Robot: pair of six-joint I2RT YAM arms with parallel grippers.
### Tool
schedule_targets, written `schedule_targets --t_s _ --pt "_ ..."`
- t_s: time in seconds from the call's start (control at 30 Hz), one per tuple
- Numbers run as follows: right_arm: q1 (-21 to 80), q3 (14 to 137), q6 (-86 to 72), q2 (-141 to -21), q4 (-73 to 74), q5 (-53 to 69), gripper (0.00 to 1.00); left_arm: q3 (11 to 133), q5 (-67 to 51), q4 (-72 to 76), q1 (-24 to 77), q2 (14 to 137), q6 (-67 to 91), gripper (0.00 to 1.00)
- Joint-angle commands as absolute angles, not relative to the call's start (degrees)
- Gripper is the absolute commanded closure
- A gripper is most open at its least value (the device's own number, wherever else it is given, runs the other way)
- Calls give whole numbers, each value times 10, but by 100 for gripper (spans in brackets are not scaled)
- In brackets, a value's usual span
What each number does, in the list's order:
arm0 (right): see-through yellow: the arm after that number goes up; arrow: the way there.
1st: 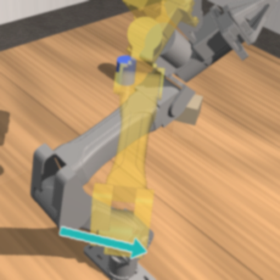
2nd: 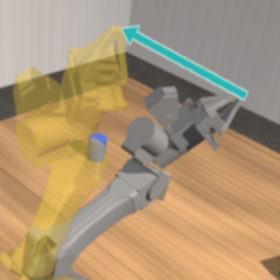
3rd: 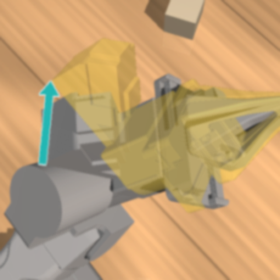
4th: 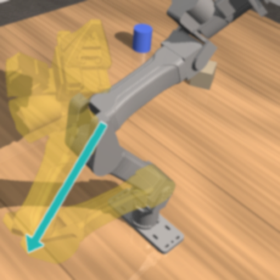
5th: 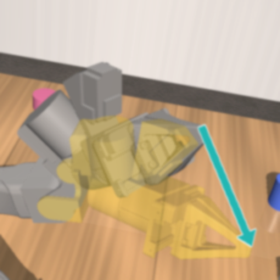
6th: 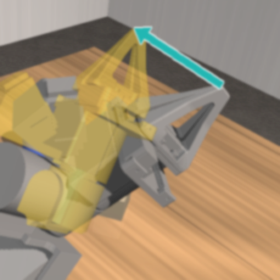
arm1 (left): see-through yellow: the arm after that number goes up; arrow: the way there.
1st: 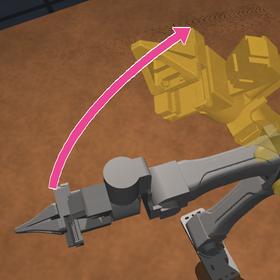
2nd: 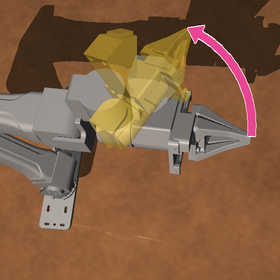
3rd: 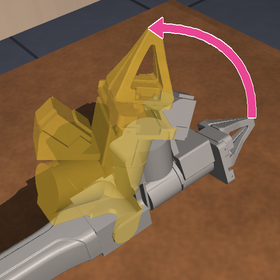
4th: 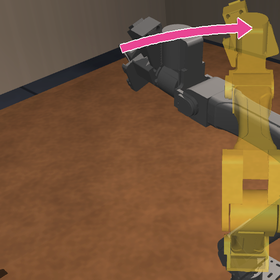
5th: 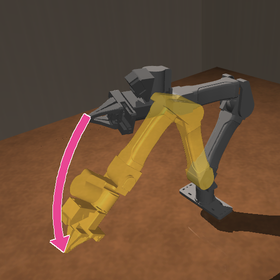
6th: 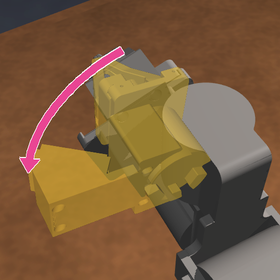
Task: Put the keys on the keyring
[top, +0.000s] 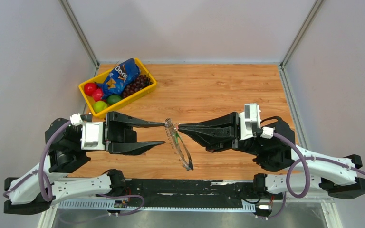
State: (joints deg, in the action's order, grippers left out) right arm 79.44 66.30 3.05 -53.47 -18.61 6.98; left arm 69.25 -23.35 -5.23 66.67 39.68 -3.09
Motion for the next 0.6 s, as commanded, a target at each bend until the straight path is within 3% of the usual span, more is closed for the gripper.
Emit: schedule_targets --t_s 0.0,0.23,0.57 --pt "795 661 25 -531 -215 64 100 692 -230 -28 666 397 -18 47" --pt "795 657 31 -535 -228 55 100 687 -239 -11 666 414 -4 48" --pt "796 658 39 -547 -242 51 100 683 -233 -5 666 419 -3 58"
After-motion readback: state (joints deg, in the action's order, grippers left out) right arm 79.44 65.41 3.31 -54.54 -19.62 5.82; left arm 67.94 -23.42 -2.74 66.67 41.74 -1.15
